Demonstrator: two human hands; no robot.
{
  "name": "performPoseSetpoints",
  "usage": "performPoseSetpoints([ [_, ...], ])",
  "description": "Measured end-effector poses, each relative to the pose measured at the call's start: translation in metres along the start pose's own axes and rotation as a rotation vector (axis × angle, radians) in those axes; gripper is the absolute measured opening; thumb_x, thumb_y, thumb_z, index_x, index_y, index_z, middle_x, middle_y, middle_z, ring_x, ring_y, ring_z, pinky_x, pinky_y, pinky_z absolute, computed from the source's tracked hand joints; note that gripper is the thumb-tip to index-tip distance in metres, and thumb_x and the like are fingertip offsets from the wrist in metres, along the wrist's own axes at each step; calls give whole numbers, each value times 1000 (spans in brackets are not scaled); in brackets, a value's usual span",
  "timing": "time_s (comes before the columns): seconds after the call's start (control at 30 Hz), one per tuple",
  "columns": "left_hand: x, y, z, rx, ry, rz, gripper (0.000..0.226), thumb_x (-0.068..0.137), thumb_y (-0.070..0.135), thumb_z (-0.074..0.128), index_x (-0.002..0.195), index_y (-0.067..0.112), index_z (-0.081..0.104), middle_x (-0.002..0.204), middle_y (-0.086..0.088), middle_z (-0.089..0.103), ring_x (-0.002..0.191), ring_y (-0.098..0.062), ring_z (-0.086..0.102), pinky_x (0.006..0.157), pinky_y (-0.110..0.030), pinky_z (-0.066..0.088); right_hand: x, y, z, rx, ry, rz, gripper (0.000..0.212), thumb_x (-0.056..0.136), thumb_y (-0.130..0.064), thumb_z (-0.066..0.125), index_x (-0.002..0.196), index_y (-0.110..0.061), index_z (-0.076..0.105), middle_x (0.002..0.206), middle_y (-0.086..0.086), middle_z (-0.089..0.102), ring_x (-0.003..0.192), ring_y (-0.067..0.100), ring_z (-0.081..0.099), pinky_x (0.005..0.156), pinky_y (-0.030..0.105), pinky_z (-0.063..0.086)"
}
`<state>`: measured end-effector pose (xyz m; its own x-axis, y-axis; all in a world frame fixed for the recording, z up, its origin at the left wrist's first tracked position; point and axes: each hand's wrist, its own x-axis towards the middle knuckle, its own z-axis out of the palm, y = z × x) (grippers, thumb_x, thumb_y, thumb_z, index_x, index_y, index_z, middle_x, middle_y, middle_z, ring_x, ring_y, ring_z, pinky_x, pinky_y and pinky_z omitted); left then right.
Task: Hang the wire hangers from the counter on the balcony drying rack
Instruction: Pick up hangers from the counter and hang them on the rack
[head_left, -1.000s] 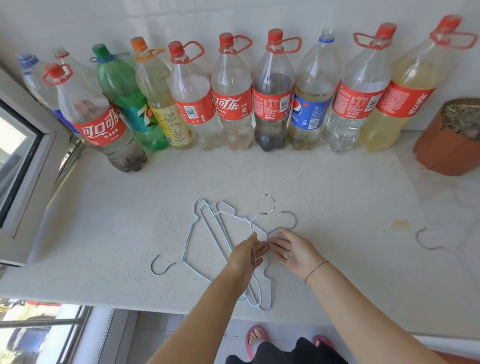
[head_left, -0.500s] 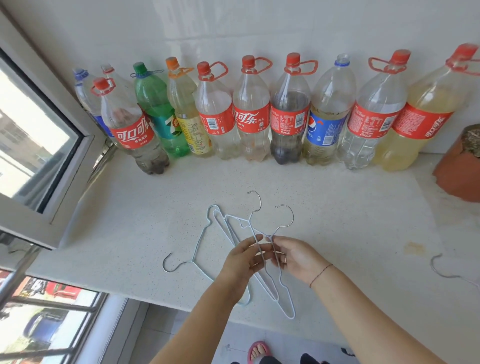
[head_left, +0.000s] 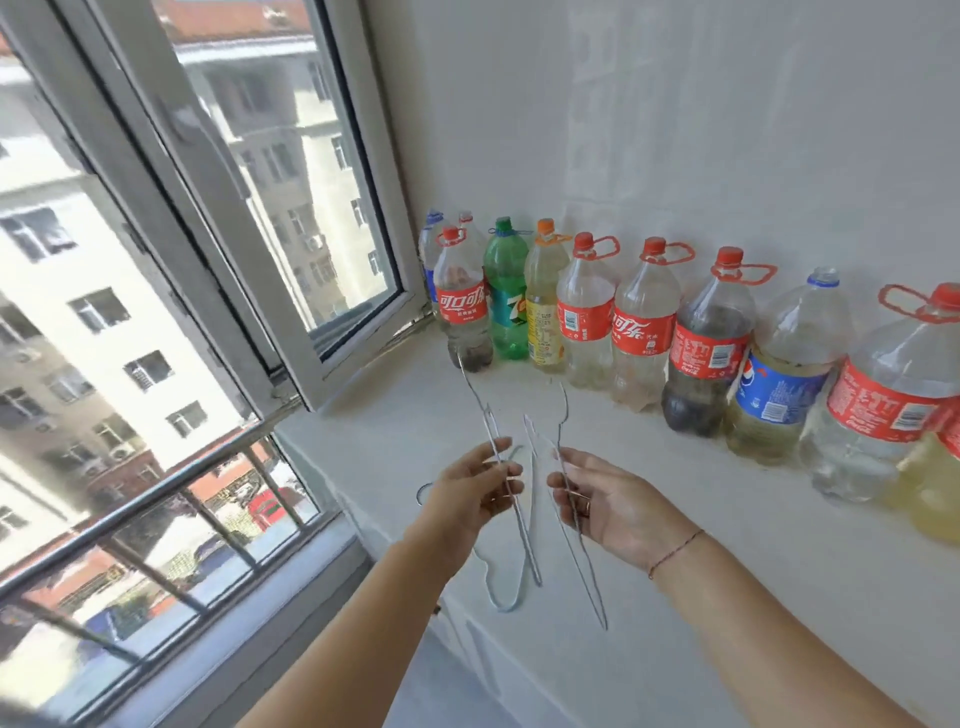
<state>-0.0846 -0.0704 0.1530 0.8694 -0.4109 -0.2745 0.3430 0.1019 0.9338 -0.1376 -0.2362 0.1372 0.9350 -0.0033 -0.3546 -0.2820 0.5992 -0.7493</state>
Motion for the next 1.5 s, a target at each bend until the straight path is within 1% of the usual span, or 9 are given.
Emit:
performPoseSetpoints([
  [0.17, -68, 51, -12, 2, 73, 147, 34, 91, -4, 49, 122, 8, 58, 76, -2, 65, 63, -12, 61, 58, -20, 47, -37, -34, 57, -14, -205, -18, 37, 91, 7, 41, 124, -5, 53, 77, 12, 58, 57, 13, 56, 53, 19, 53],
  [0.3, -131, 96, -21, -1, 109, 258, 31, 91, -4, 50, 117, 8, 60, 76, -3, 65, 64, -13, 60, 62, -22, 47, -66, -56, 114, -36, -348, -30, 35, 91, 8, 41, 123, 1, 54, 74, 11, 60, 61, 13, 55, 55, 19, 55],
  [0.4, -173, 128, -26, -5, 144, 358, 29, 91, -3, 50, 113, 9, 62, 74, -2, 66, 62, -11, 61, 63, -21, 47, -91, -70, 161, -78, -476, -22, 34, 90, 5, 44, 121, 0, 57, 75, 9, 62, 62, 12, 57, 57, 19, 55],
  [0.53, -220, 172, -36, -54, 198, 495, 26, 89, -5, 51, 106, 7, 66, 73, -5, 67, 59, -12, 62, 55, -19, 49, -121, -86, 224, -143, -618, -60, 35, 84, -1, 50, 118, -3, 59, 72, 6, 64, 55, 10, 58, 53, 20, 51],
  [0.73, -273, 238, -61, -109, 303, 690, 27, 89, -4, 50, 113, 2, 63, 69, -5, 64, 55, -13, 58, 53, -20, 47, -137, -108, 312, -233, -784, -176, 41, 80, -3, 55, 121, -5, 59, 74, 4, 63, 57, 9, 54, 49, 19, 47],
  [0.87, -292, 263, -82, -127, 364, 758, 26, 90, -3, 48, 109, 5, 64, 68, -4, 65, 54, -12, 58, 51, -20, 47, -142, -117, 362, -252, -793, -236, 28, 91, 0, 46, 115, -5, 61, 70, 4, 62, 53, 7, 53, 48, 17, 46],
  [1.03, -299, 280, -105, -127, 437, 774, 25, 90, -4, 49, 109, 3, 63, 67, -5, 65, 56, -13, 58, 54, -21, 46, -132, -115, 402, -266, -759, -275, 23, 93, 1, 44, 107, -5, 61, 69, 5, 59, 54, 7, 51, 47, 15, 44],
  [1.2, -292, 293, -126, -133, 480, 761, 25, 89, -3, 52, 112, 3, 62, 69, -4, 65, 57, -13, 58, 55, -22, 48, -108, -110, 422, -293, -715, -259, 23, 93, 2, 42, 105, -6, 60, 65, 5, 61, 46, 6, 53, 43, 16, 45],
  [1.5, -273, 298, -151, -139, 455, 744, 25, 90, -2, 51, 111, 3, 62, 72, -5, 64, 61, -14, 58, 59, -23, 47, -74, -108, 439, -328, -654, -329, 27, 93, 2, 41, 112, -5, 59, 65, 2, 61, 53, 7, 51, 44, 16, 44],
])
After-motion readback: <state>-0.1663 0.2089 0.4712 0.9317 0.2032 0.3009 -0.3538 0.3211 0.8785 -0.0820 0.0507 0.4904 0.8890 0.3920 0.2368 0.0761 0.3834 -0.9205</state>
